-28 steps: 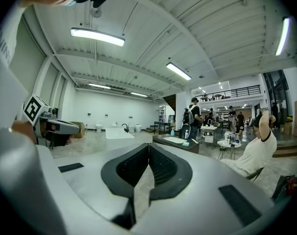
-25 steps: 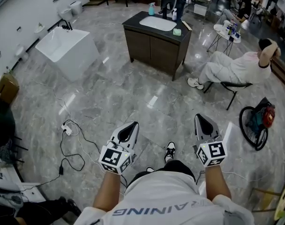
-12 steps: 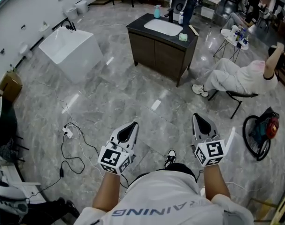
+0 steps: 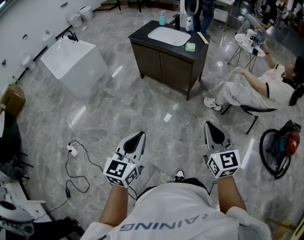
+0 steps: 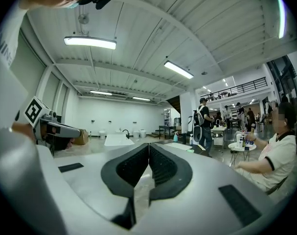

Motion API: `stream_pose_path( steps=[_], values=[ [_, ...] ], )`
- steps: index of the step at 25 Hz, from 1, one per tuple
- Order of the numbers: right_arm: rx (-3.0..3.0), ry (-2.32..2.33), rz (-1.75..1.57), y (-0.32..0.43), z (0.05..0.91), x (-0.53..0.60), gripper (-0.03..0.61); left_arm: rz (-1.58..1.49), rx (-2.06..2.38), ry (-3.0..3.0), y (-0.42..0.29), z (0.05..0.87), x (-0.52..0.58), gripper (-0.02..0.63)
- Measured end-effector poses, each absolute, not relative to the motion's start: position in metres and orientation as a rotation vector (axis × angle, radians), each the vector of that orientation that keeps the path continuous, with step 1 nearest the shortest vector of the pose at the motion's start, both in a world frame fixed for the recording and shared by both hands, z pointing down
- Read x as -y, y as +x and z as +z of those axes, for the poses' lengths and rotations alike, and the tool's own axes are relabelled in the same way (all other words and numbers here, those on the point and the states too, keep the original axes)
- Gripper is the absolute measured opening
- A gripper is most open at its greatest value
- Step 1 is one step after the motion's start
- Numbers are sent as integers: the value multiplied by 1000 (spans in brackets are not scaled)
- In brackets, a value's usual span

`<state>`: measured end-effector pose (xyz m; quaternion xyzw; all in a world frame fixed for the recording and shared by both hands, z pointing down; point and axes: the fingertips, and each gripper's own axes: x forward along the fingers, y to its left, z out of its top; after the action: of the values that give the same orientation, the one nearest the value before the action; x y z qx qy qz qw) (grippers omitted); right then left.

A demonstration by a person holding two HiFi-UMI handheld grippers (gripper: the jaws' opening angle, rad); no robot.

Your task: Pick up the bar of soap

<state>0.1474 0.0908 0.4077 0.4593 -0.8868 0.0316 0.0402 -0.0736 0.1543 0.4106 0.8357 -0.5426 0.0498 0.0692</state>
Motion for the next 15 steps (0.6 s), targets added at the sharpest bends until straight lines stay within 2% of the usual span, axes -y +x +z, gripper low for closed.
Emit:
stream_pose_path(
  steps=[7,15],
  values=[
    [2705,1433,109,192,414,-44,15,152,1612,2540,-28,414,-107,3],
    [2681,1463,138,204,421,-10,15,160,1572,2561,-21,415,-60,3]
  ],
)
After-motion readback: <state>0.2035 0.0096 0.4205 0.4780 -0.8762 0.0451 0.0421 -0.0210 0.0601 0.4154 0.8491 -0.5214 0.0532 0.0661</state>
